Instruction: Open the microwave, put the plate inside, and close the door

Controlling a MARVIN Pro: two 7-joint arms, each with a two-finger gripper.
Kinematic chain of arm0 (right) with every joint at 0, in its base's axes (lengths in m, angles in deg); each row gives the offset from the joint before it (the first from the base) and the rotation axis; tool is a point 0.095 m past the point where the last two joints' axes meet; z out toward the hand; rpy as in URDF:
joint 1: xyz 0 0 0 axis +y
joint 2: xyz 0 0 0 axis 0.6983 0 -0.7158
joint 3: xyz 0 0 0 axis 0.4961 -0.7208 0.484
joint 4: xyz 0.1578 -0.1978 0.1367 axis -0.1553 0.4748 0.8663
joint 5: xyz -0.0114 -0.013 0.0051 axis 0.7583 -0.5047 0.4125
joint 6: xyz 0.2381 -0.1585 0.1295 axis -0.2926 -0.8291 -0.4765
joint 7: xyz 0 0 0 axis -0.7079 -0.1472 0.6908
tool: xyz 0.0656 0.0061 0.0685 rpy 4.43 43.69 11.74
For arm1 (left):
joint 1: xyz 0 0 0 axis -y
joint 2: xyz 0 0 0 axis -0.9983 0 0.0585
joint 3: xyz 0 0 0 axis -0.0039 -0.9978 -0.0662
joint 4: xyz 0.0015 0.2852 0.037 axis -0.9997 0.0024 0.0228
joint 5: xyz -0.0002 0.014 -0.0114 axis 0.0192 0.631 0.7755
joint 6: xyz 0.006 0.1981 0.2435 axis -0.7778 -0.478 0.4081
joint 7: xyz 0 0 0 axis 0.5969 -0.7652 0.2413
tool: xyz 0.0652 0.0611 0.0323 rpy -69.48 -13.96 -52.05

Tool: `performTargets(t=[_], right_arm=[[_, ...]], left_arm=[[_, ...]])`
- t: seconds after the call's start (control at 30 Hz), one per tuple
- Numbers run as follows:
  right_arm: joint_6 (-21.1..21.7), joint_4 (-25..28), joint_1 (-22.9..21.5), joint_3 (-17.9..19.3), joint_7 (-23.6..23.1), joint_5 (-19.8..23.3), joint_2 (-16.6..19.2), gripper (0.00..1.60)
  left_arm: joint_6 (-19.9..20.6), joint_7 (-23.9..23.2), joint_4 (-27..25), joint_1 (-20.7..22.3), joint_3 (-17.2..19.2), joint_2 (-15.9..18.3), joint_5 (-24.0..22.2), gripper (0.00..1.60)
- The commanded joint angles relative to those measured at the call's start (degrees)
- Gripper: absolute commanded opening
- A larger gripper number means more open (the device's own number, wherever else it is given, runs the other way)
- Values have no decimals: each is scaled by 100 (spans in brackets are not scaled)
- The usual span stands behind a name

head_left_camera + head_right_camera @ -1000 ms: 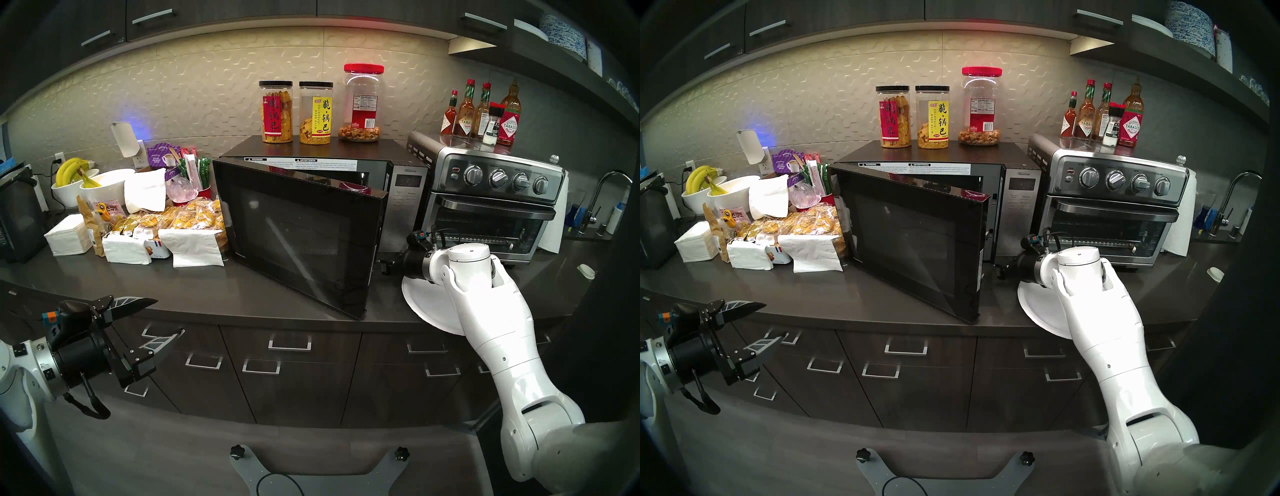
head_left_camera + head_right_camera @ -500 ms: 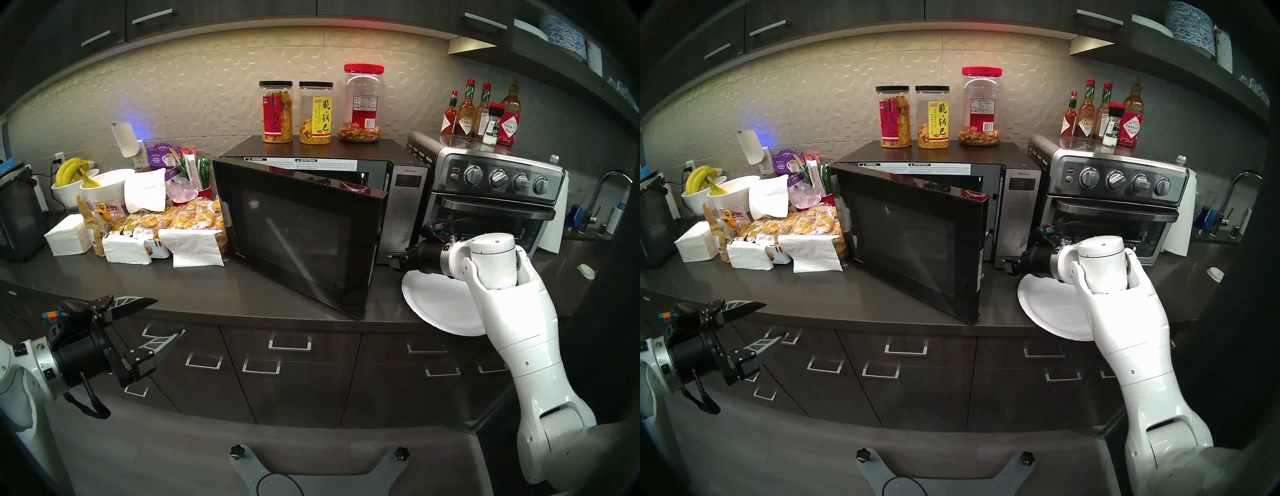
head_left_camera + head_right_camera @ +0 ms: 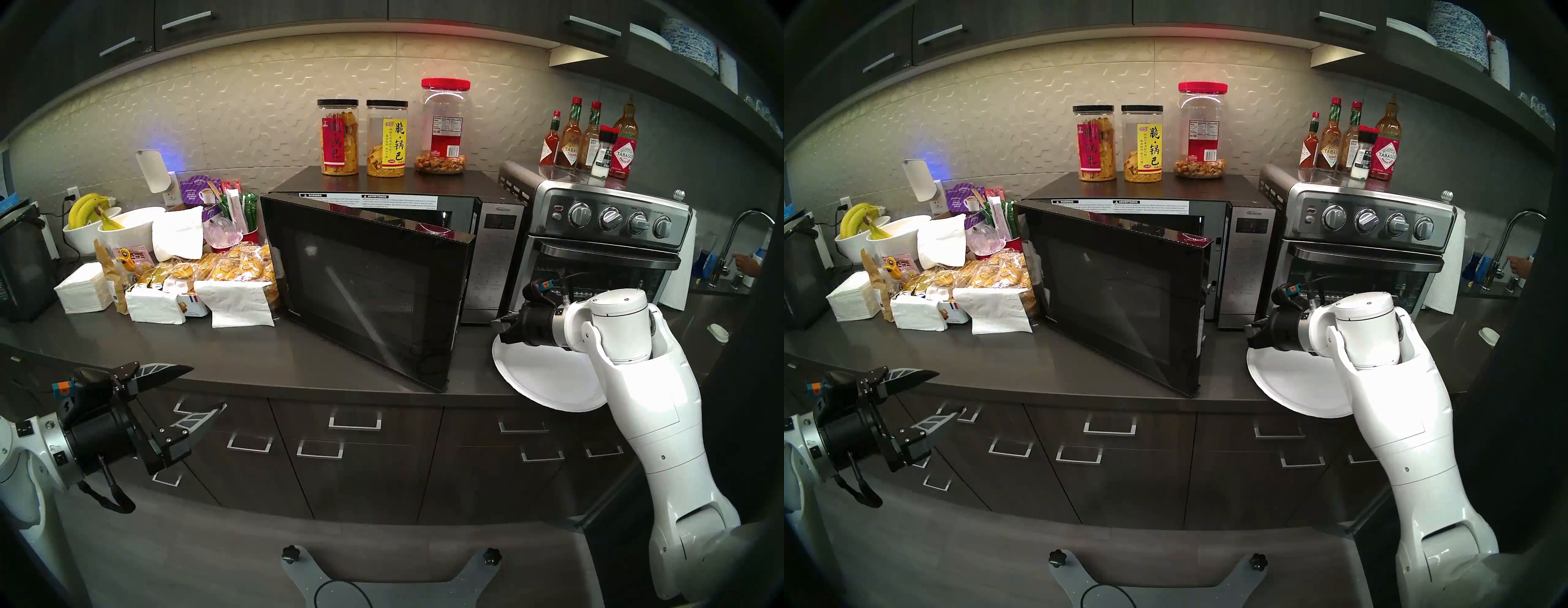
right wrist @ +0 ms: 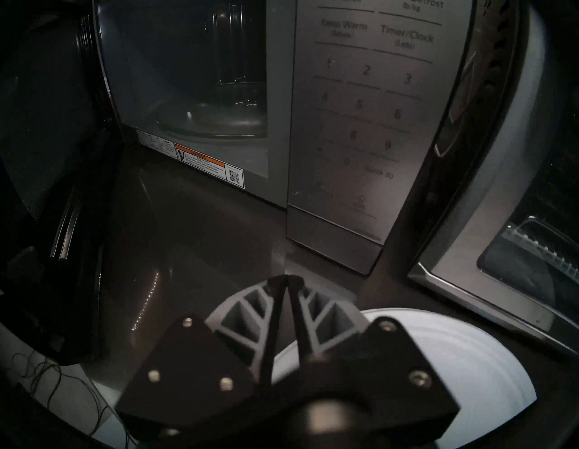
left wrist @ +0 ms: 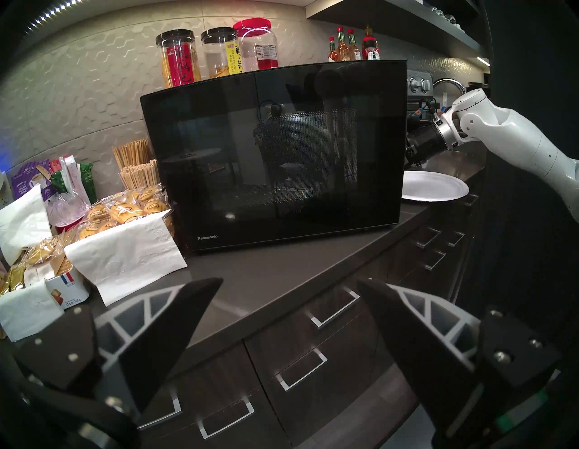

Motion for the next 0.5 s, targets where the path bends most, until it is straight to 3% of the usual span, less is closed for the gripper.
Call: performTargets(t=[0.0, 0.03, 0.13, 0.17, 0.47], right_arm=[[-27, 213, -141, 56, -70, 45, 32, 36], [-11, 226, -155, 53, -71, 44, 25, 26], [10, 260, -210, 24, -83, 44, -10, 16], [22, 273, -225, 14, -85, 43, -20, 1], [104, 315, -390, -96, -156, 63, -137, 0]], left_arm=[[18, -10, -42, -11, 7, 6, 2, 160], [18, -12, -42, -10, 8, 5, 3, 160], [20, -18, -42, -5, 8, 2, 8, 160], [20, -19, -42, -3, 9, 1, 10, 160], [24, -36, -42, 10, 11, -9, 26, 160]])
